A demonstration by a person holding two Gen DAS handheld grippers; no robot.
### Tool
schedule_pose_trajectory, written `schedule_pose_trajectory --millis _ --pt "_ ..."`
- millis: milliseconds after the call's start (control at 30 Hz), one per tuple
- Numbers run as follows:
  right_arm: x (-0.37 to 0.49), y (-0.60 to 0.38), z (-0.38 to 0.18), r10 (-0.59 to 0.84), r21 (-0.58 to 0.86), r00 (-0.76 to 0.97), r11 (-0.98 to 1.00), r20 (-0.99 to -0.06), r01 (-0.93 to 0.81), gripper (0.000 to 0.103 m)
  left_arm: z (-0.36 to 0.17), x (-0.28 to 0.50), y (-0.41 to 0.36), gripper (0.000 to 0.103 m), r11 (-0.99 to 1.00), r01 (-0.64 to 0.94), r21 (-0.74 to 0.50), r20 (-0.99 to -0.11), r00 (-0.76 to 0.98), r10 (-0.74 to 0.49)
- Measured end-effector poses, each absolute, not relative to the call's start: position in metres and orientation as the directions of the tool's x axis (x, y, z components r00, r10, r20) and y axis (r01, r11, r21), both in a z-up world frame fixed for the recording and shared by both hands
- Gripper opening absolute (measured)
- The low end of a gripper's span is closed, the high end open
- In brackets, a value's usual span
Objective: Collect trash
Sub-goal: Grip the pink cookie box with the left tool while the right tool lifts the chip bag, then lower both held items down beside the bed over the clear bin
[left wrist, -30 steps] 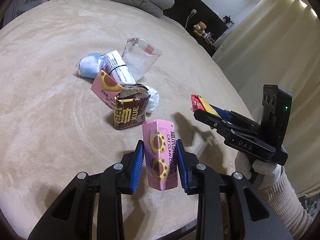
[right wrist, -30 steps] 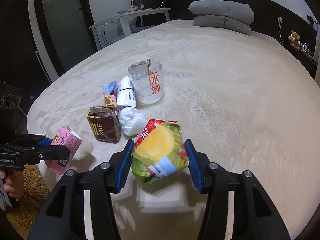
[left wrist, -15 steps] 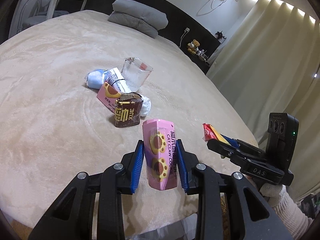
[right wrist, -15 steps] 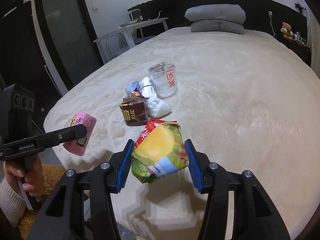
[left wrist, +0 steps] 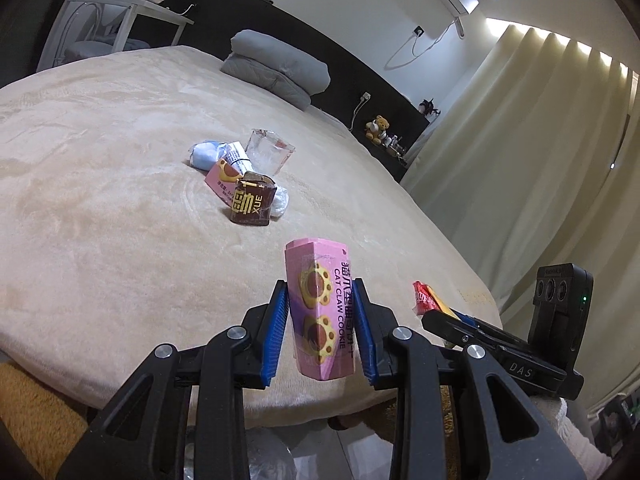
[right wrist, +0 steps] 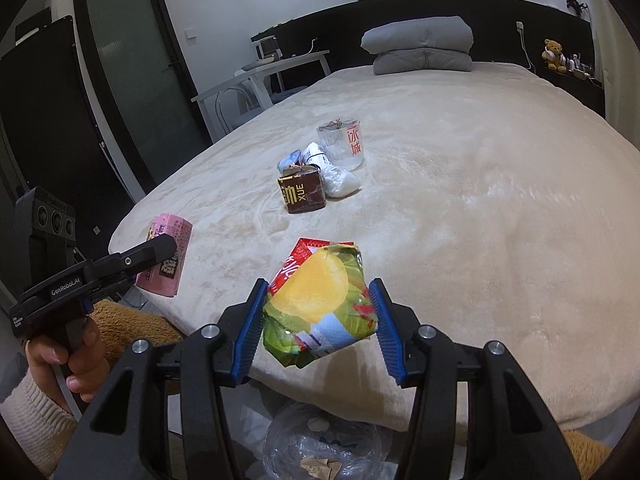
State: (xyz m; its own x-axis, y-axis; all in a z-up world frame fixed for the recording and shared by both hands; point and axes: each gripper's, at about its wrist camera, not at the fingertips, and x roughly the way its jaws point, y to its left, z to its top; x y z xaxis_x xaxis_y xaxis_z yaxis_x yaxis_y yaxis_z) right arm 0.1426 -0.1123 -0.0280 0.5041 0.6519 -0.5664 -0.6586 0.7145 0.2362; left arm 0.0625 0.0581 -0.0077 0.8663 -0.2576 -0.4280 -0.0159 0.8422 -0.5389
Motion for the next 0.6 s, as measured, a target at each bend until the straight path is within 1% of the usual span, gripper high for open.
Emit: schedule_pose_trajectory --millis 167,433,600 --pt "0.116 -0.122 -0.034 0.646 0.245 0.519 0.727 -0.561 -0.641 0.051 -0.011 0.036 0.053 0.031 0.843 -0.009 -0.538 -0.409 0.877 -0.253" --pt "0.078 -0.134 -0.041 0.654 0.275 0.519 0.729 -0.55 -0.626 0.051 -0.017 0.003 0.036 0.031 0.843 0.008 -0.538 -0.412 0.87 -0.271" --pt "0.062 -0.14 -0.047 0.67 0.31 0.496 0.718 -0.553 -0.624 0.051 -0.026 -0.006 0.022 0.031 0.848 0.014 -0.53 -0.443 0.848 -0.291"
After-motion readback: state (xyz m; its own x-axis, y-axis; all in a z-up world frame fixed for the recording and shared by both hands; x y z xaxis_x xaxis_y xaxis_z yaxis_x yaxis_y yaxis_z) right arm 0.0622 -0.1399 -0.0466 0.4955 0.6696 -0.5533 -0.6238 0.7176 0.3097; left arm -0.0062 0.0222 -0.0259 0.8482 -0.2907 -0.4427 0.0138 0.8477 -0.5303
